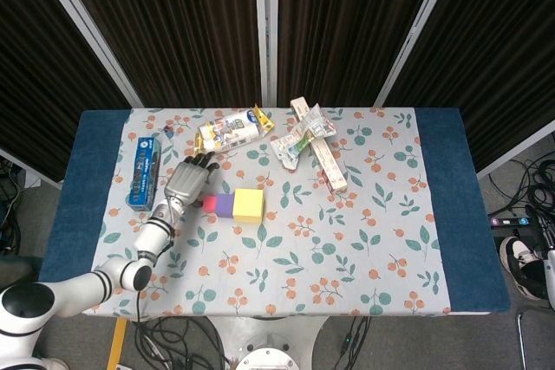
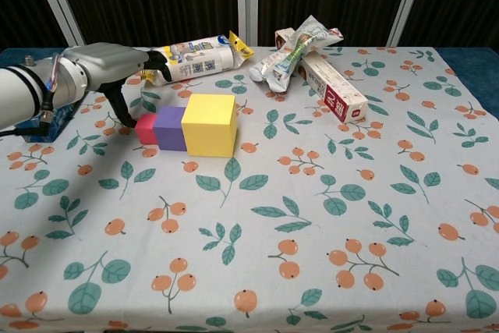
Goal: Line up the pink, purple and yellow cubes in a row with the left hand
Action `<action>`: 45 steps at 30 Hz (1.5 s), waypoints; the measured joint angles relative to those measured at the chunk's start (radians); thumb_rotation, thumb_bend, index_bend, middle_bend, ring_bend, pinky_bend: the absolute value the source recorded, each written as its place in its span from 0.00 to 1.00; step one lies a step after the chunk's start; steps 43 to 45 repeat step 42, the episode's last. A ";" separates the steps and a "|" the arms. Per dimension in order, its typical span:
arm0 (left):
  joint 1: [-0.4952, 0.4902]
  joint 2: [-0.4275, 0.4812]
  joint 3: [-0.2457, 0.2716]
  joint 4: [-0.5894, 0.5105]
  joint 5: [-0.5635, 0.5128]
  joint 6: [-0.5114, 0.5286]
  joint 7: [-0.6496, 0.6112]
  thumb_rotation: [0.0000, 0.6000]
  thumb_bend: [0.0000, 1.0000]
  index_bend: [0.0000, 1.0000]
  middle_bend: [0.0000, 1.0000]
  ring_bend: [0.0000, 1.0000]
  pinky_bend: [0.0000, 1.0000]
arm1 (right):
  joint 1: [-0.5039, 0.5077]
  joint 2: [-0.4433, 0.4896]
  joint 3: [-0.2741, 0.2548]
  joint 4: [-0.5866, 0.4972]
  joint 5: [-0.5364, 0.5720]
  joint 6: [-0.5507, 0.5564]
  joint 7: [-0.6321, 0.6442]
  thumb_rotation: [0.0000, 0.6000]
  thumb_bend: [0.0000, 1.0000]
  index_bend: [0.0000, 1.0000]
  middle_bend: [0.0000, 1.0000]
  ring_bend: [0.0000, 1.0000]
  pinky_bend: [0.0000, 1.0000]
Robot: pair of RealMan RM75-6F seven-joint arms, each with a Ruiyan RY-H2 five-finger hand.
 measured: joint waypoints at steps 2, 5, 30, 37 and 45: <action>-0.002 -0.001 -0.002 -0.002 -0.002 -0.002 0.007 1.00 0.09 0.26 0.14 0.12 0.21 | -0.001 0.000 0.000 0.001 0.001 0.000 0.002 1.00 0.24 0.06 0.16 0.12 0.22; -0.003 -0.002 -0.007 -0.006 -0.012 -0.006 0.019 1.00 0.09 0.26 0.14 0.12 0.21 | -0.003 0.000 0.000 0.004 0.002 0.002 0.004 1.00 0.24 0.06 0.16 0.12 0.22; 0.394 0.438 0.037 -0.480 0.086 0.495 -0.105 1.00 0.09 0.25 0.14 0.12 0.21 | 0.070 -0.013 -0.016 0.080 -0.023 -0.130 0.163 1.00 0.25 0.06 0.12 0.03 0.17; 0.548 0.491 0.108 -0.543 0.177 0.662 -0.142 1.00 0.09 0.25 0.14 0.12 0.20 | 0.080 -0.031 -0.022 0.077 -0.042 -0.125 0.156 1.00 0.25 0.06 0.11 0.01 0.14; 0.641 0.510 0.170 -0.584 0.258 0.756 -0.130 1.00 0.09 0.25 0.14 0.12 0.20 | 0.080 -0.040 -0.029 0.073 -0.055 -0.115 0.161 1.00 0.25 0.06 0.11 0.01 0.14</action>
